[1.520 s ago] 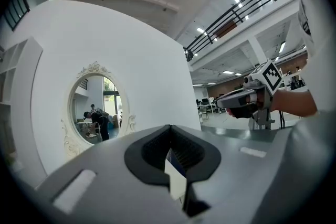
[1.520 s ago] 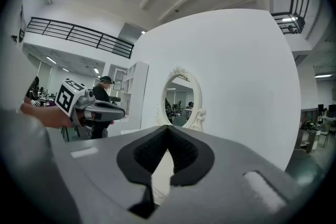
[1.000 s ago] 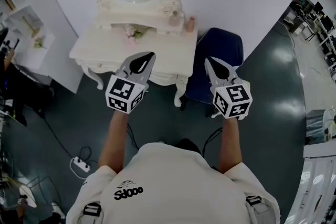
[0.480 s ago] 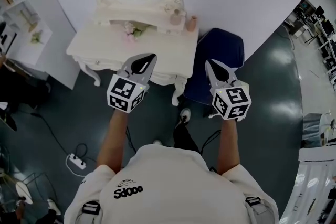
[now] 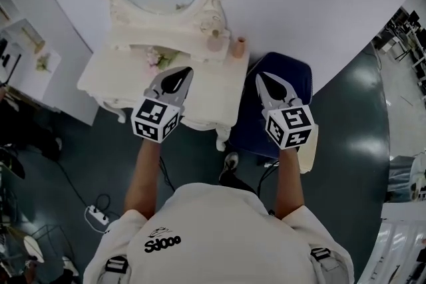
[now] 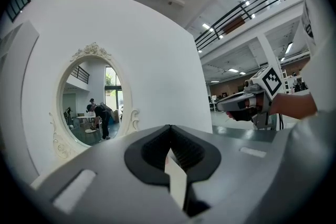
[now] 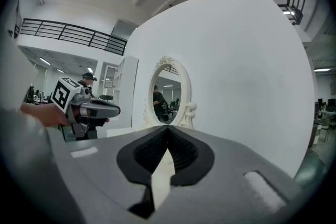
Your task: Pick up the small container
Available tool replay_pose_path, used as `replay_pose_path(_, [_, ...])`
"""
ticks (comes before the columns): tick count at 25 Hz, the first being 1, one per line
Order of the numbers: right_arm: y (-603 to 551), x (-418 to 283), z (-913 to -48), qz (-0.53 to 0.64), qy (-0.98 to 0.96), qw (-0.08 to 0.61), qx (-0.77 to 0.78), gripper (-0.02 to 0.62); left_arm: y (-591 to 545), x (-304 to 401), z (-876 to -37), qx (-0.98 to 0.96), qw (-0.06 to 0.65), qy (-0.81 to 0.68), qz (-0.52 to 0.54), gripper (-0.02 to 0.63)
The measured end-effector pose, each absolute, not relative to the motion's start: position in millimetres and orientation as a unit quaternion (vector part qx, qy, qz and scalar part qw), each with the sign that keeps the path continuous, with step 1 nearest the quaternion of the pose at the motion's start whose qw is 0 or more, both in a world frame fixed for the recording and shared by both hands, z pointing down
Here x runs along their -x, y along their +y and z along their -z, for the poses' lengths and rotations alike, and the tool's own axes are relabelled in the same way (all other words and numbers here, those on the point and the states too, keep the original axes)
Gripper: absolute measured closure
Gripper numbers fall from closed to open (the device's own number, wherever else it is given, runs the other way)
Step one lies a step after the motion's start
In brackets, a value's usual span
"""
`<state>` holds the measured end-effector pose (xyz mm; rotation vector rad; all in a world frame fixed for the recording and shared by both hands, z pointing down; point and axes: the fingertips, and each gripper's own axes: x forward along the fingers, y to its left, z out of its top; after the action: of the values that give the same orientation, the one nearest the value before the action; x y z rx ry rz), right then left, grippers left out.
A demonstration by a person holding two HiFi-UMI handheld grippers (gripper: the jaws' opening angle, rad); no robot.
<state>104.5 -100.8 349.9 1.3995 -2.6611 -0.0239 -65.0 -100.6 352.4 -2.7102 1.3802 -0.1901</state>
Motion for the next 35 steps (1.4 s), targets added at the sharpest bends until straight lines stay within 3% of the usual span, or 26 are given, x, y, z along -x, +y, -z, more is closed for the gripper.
replay_pose_path(10, [-209.6,-137.7,-354.7,-0.006,-0.903,0.078,-0.423,0.594,-203.3,24.8,-351.2,0.872,0.035,0.482,0.073,0.588])
replay_pose_path(23, [-270.3,-137.5,-378.8,-0.047,-0.929,0.07,-0.359,0.594,-278.6,12.5,-377.1,0.852,0.005,0.515,0.099,0.588])
replay_pose_path(35, [-309.5,-113.8,-404.4,-0.069,-0.895,0.114,-0.426,0.594,-362.7,27.3,-435.7,0.884,-0.035,0.447,0.135,0.505])
